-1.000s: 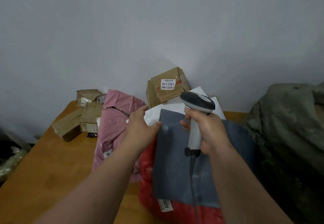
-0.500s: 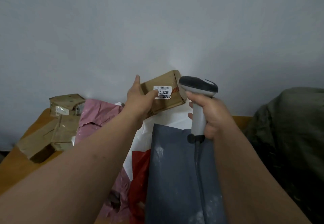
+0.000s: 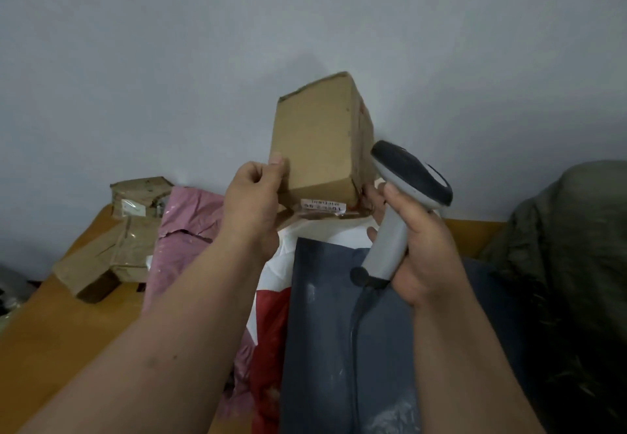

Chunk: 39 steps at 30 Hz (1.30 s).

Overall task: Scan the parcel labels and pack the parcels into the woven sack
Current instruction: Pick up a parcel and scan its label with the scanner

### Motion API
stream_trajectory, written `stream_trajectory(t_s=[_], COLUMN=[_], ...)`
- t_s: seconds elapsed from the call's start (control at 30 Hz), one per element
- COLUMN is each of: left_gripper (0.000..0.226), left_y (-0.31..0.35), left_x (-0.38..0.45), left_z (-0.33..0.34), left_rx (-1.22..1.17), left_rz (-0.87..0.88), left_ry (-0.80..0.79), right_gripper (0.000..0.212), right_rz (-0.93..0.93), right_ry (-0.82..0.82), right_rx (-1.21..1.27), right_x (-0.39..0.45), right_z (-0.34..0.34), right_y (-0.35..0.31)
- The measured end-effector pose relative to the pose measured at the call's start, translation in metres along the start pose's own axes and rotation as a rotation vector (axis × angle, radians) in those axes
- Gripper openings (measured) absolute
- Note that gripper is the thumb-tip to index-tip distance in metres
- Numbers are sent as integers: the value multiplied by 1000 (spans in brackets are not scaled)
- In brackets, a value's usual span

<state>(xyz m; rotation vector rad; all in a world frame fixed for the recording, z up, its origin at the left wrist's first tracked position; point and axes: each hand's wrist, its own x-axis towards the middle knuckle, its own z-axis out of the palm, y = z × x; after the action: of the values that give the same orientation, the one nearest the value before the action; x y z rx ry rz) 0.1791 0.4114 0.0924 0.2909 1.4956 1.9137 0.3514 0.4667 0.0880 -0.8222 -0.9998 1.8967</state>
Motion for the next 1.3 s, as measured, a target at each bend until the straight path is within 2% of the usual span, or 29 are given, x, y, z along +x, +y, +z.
stream_trajectory(t_s=[0.13,0.2,0.3,0.43,0.53,0.6,0.7,0.8,0.93,1.03,1.1,1.17,1.23,1.3], left_gripper=[15,35,40,27,69,79,59,63,76,66,58,52,55,52], left_y=[9,12,14,11,8,4,-5,-12,-13,-11,-9,-10,-10,-7], left_x=[-38,-62,-102,-144,-166,-183,-203,-228,-263,-280,-288,-294,-300,-308], left_z=[-18,-31,-48,-76,-96,-110,-138,-176,-215,-229,-231,-230,-228,-223], left_rx=[-64,-72,66,207,288,188,-200,-525,-665,-652,-623,-508,-296,-140], left_rz=[114,121,129,61,-64,-165,-281,-413,-429,-455,-469,-420,-312,-189], left_ry=[7,-20,-56,-157,-253,-317,-358,-367,-427,-523,-531,-459,-312,-294], right_gripper=[56,56,50,44,49,58,66,59,40,48,49,50,52,51], right_rz=[-37,-72,-103,-151,-165,-182,-186,-148,-89,-61,-87,-112,-109,-100], right_ry=[-4,-19,-60,-170,-197,-233,-289,-276,-132,-145,-147,-128,-115,-116], right_rx=[21,7,-15,-143,-226,-233,-179,-99,-119,-84,-94,-109,-125,-145], right_x=[-36,-53,-80,-123,-156,-180,-215,-245,-279,-304,-318,-326,-333,-339], right_z=[-1,1,4,11,13,15,21,30,40,49,53,51,48,45], right_y=[-5,-6,-5,-3,0,2,8,17,31,40,42,41,39,38])
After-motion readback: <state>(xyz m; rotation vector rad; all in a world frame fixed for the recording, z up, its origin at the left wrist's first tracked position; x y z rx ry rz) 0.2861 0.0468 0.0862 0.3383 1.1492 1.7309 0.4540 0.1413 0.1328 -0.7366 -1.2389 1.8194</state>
